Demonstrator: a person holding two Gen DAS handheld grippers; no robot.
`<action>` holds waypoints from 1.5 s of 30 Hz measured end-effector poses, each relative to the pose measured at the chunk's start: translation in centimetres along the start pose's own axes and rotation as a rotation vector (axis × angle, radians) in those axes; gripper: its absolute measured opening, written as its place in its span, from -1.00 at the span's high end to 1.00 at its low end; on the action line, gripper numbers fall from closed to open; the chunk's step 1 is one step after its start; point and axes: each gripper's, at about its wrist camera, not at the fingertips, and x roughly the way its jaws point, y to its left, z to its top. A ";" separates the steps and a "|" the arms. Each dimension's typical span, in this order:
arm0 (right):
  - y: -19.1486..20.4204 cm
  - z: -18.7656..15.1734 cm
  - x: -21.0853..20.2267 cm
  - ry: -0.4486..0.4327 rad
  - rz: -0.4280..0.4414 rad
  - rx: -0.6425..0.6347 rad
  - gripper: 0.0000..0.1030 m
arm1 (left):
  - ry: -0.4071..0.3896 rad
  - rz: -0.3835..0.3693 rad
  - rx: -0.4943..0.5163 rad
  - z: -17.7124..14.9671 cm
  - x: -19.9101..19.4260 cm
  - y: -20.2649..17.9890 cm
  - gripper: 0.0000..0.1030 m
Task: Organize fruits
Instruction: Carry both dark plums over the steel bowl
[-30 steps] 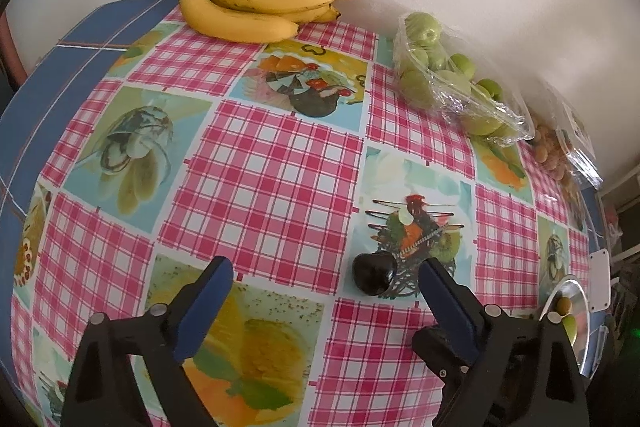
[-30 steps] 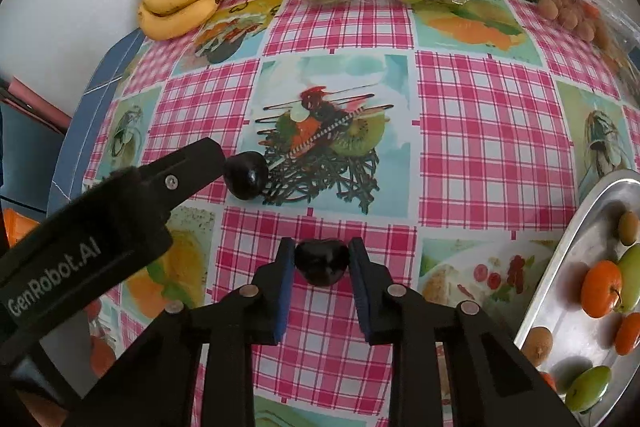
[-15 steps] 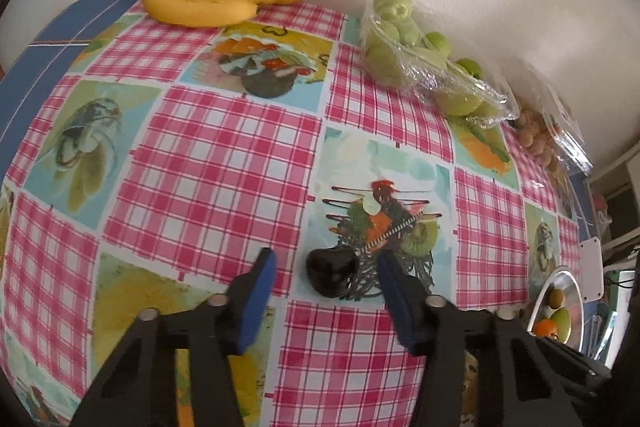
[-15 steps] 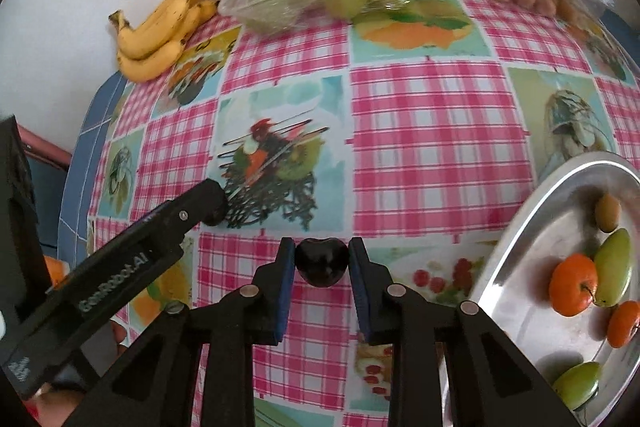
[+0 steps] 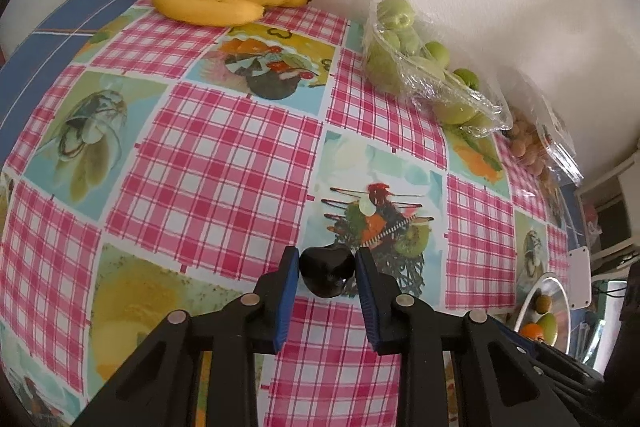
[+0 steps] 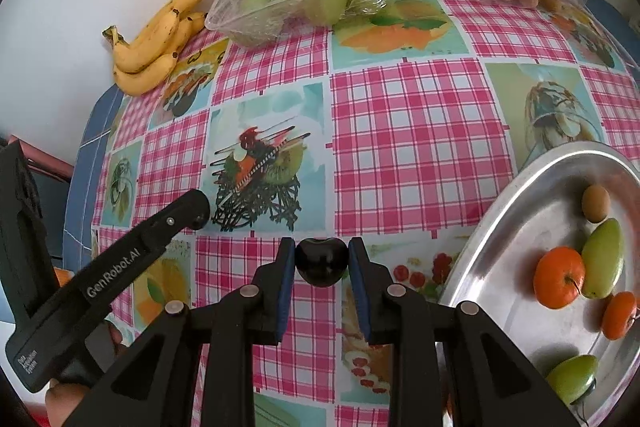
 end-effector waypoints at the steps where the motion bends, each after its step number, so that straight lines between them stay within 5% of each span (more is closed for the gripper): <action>1: 0.0 -0.1 -0.2 0.000 -0.001 -0.001 0.46 | 0.001 -0.001 -0.002 -0.1 -0.2 0.0 0.40; 17: -0.8 -3.6 -5.5 -0.047 -0.019 0.021 0.46 | -0.031 0.006 0.080 -3.4 -5.8 -4.1 0.40; 45: -6.0 -8.7 -9.7 -0.051 -0.032 0.154 0.46 | -0.026 0.004 0.247 -9.5 -8.8 -10.6 0.40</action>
